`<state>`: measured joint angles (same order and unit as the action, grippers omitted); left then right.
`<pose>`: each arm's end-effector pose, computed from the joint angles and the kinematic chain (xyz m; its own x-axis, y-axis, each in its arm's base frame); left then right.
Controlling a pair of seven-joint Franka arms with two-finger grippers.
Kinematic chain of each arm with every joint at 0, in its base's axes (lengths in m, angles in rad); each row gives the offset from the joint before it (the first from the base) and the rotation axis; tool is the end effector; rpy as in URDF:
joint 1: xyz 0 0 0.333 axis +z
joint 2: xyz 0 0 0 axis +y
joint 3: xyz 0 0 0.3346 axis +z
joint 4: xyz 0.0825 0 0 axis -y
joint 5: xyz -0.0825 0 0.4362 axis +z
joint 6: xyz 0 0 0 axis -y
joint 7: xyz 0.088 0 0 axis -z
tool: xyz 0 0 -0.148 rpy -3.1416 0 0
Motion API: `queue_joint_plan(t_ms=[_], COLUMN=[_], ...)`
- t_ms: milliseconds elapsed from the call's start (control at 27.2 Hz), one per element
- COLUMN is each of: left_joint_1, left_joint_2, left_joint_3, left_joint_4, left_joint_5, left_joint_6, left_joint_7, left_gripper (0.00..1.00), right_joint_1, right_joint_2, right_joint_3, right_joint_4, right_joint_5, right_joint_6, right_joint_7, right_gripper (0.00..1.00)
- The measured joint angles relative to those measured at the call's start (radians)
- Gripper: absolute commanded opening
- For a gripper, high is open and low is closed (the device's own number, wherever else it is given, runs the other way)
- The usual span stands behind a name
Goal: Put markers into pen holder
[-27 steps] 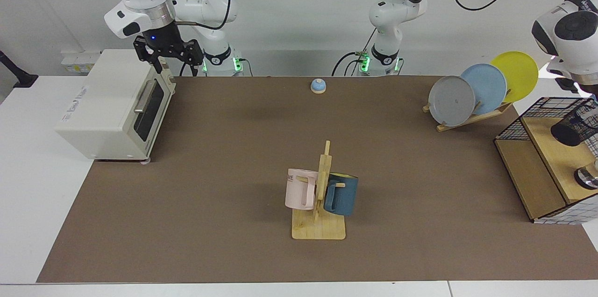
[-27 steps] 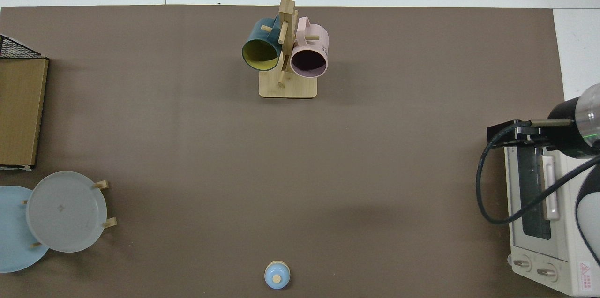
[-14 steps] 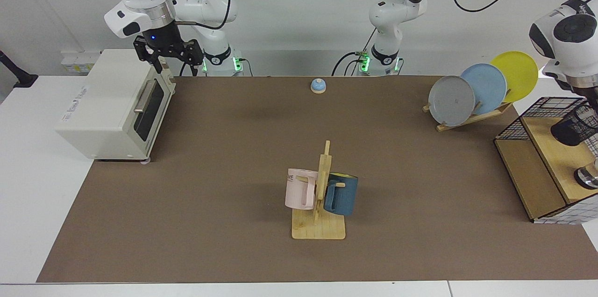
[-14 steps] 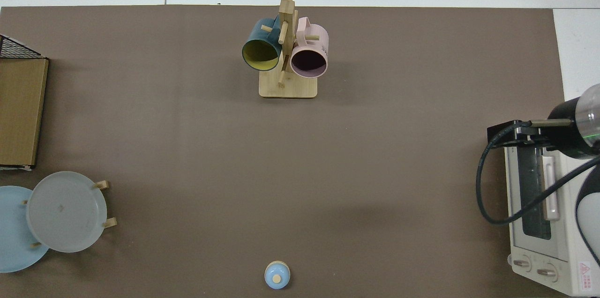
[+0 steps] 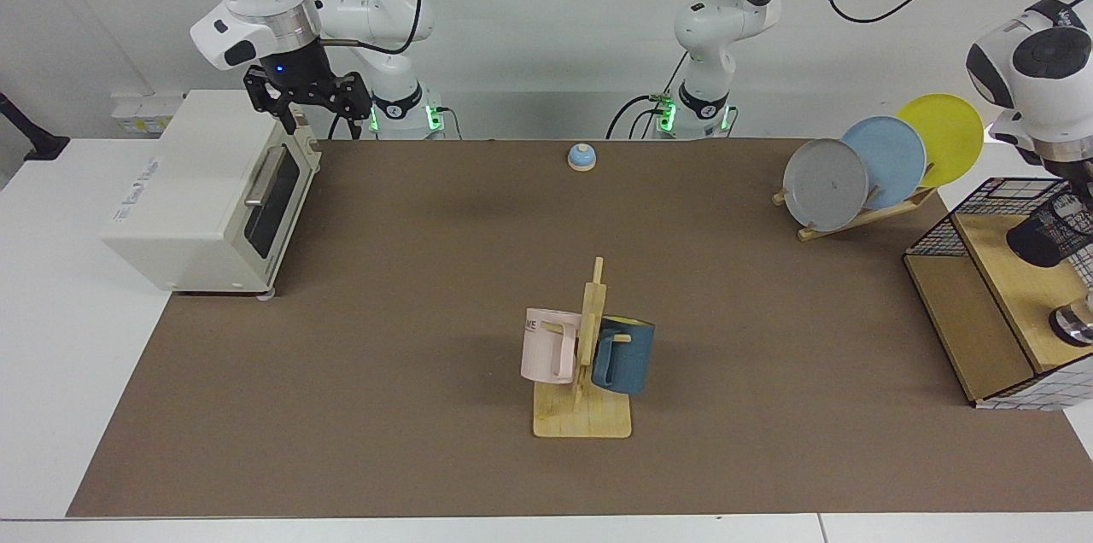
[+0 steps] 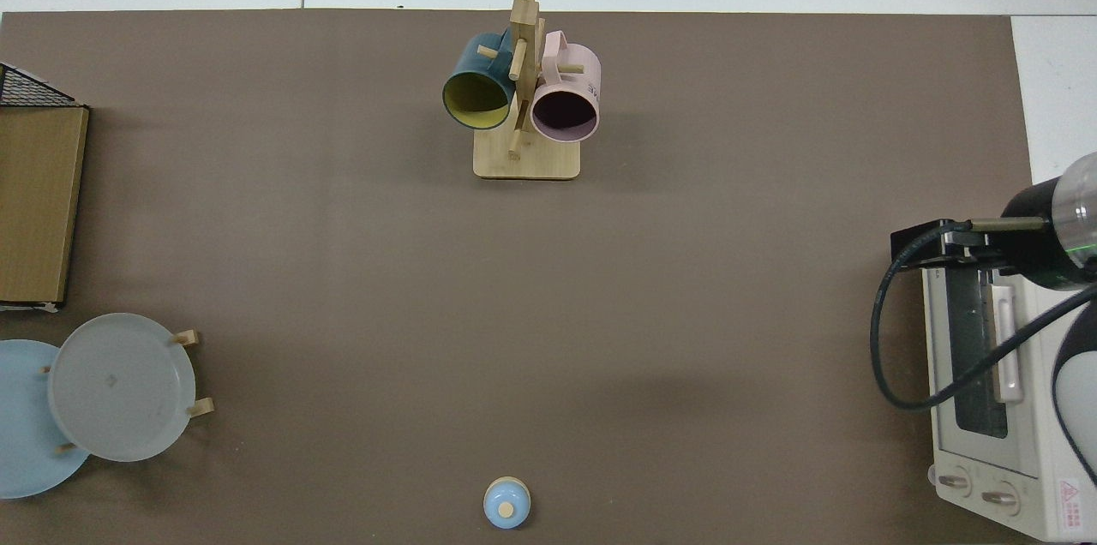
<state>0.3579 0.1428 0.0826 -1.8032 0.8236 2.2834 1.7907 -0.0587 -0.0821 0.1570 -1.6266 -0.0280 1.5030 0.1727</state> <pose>0.6205 0.3342 0.4759 -0.1740 -0.6901 -0.7025 -0.9747 0.2224 0.0229 0.5681 0.0550 0.6152 0.9964 -0.0772 -0.0348 -0.0755 -0.9960 0.0475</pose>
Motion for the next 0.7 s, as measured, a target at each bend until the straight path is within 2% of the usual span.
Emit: queue_joint_plan(t_ms=[404,698], left_joint_1=[-0.001,-0.031], left_joint_2=[-0.002,-0.012], left_joint_3=[-0.002,-0.003], left_joint_4=[0.017,0.1], left_joint_5=[0.0,-0.019], left_joint_6=[0.002,-0.054], left_joint_7=[0.016,0.036], left_gripper=[0.56,0.56], right_joint_1=[0.0,0.0], right_joint_2=[0.0,0.0], right_joint_3=[0.0,0.0], right_joint_4=[0.0,0.0], right_joint_5=[0.0,0.0], right_joint_6=[0.0,0.0], right_joint_7=[0.0,0.0], right_gripper=[1.0,1.0])
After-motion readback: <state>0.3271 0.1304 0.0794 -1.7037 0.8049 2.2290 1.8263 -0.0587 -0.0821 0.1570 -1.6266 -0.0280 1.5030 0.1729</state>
